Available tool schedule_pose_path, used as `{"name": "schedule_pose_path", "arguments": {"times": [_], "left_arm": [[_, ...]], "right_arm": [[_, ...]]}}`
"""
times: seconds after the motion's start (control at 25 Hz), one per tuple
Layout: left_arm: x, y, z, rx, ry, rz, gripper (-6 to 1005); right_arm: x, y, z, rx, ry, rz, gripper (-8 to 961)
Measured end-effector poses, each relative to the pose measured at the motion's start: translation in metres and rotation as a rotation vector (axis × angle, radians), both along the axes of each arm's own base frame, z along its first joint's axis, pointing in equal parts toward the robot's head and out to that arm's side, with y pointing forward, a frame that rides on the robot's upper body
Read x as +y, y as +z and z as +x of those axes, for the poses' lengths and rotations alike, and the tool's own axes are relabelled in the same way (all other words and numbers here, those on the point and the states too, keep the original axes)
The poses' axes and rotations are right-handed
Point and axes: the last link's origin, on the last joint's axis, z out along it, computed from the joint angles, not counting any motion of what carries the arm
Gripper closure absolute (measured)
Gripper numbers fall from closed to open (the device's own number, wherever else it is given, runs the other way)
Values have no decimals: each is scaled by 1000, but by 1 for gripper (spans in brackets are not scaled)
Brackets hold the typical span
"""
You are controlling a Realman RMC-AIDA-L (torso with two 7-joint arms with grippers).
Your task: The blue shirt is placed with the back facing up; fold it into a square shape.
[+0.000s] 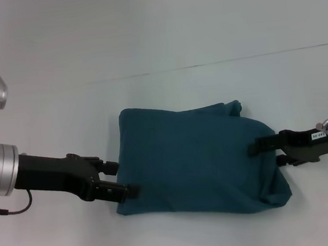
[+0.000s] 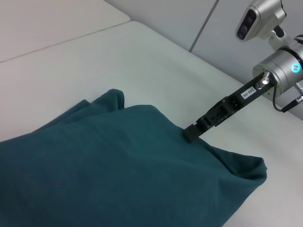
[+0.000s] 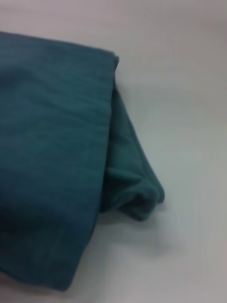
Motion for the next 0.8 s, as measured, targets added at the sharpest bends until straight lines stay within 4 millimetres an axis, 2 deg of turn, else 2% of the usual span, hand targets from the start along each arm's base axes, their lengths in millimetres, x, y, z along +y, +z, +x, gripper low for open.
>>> {"name": "schedule_pose_path", "arguments": {"times": [0.76,0.8], "left_arm": [[1,2,1,4,-4,8,94],[1,2,1,4,-4,8,94]], "right_arm": [[0,-15,2,40,18,51,14],[0,-16,2,45,18,57,35]]}}
